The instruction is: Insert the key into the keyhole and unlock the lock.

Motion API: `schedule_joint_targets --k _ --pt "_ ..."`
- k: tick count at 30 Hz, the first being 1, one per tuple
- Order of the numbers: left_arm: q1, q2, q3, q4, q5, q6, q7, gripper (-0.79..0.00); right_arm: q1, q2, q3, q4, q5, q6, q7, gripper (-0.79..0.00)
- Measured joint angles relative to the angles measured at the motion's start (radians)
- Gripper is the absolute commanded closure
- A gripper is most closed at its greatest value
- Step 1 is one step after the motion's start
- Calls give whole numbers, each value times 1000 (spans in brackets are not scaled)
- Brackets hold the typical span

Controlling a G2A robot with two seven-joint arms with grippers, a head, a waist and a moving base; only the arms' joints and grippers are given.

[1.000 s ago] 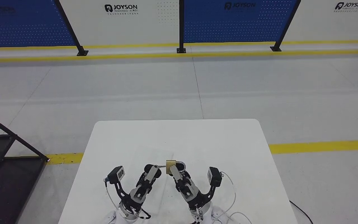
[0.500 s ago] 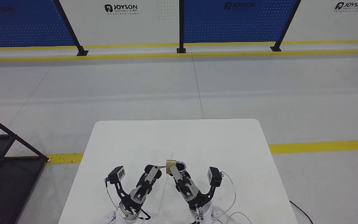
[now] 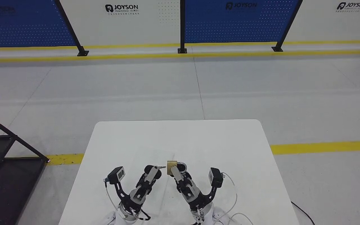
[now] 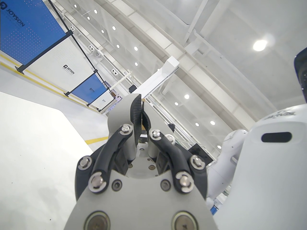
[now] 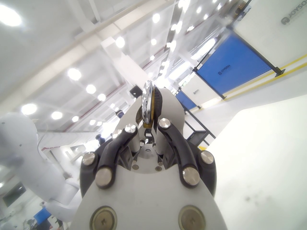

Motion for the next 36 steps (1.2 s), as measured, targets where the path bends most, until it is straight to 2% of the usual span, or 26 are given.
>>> schedule_joint_targets --k 23,36 --pt "-12 30 27 -4 -2 0 3 0 0 0 0 0 0 0 0 0" --pt "-18 39 35 1 16 0 34 0 -12 1 11 -31 23 36 85 0"
